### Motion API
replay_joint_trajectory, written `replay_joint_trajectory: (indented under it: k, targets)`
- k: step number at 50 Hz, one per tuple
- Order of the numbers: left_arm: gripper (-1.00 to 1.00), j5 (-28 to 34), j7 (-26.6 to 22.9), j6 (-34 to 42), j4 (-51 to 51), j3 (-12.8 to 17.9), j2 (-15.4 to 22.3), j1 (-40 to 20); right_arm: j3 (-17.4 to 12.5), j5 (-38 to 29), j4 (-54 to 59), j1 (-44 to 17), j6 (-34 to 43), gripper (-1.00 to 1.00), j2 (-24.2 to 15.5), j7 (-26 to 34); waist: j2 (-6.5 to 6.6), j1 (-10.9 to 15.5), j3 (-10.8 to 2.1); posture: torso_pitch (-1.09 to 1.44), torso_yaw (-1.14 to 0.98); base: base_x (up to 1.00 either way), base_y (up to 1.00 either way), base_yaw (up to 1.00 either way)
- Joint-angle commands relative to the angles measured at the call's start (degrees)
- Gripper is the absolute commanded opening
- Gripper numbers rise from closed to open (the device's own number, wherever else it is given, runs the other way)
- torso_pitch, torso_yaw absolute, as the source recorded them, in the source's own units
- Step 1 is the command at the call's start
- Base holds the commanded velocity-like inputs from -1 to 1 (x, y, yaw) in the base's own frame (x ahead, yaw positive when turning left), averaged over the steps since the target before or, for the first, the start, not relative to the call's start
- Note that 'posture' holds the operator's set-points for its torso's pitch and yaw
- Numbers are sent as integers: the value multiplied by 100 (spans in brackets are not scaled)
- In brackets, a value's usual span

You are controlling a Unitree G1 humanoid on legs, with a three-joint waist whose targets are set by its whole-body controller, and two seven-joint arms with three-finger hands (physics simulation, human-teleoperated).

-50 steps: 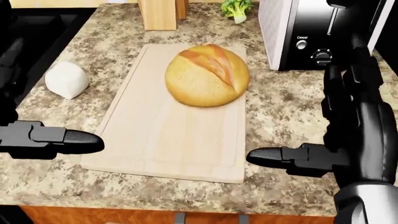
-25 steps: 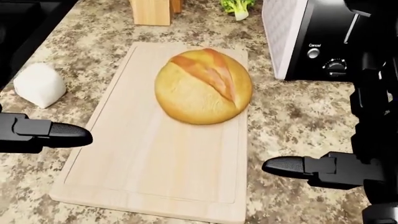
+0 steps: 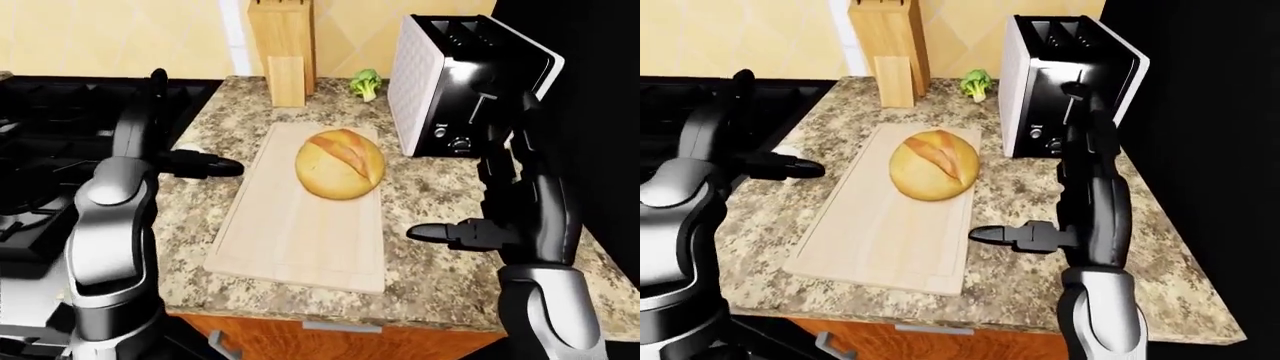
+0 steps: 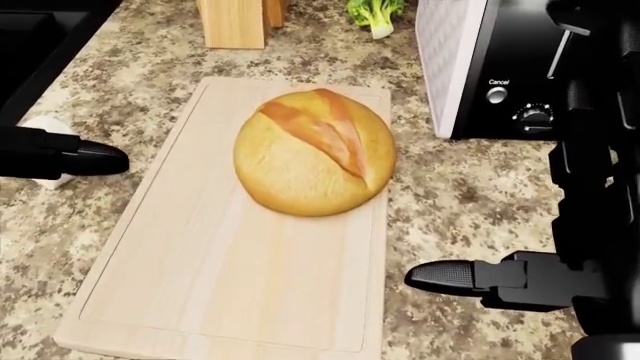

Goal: Pick up the wedge of cheese and place it on the slice of bread to prepare a simple cheese on bread dish.

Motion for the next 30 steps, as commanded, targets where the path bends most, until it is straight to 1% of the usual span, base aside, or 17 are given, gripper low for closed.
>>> replay_joint_trajectory:
  k: [1,10,11,15,18,21,24,30]
  targets:
    - [100,109,13,-363,80,92,95,-199,18,-55,-209,-145,-112,100,-30,-13,13,0,-122,0,0,0,0,0]
    - [100,248,51,-958,1041,115,187,-311,69,-122,-280,-220,-12,100,-16,-20,22,-5,-119,0,0,0,0,0]
    - [100,248,89,-1131,1255,126,197,-335,75,-129,-277,-243,3,100,-15,-27,24,-6,-122,0,0,0,0,0]
    - [100,238,219,-1392,1715,138,241,-454,107,-161,-248,-266,-12,100,-11,-35,29,-6,-127,0,0,0,0,0]
    - [100,292,309,-1714,2209,86,287,-502,116,-175,-214,-233,-70,100,5,-29,35,-7,-129,0,0,0,0,0]
    - [100,286,346,-1832,2429,115,343,-552,113,-180,-206,-227,-90,100,7,-25,39,-3,-141,0,0,0,0,0]
    - [100,291,352,-1786,2416,108,353,-507,125,-205,-203,-219,-111,100,9,-30,48,-9,-147,0,0,0,0,0]
    - [100,276,400,-2099,2867,95,365,-562,142,-237,-200,-223,-104,100,14,-37,48,-2,-149,0,0,0,0,0]
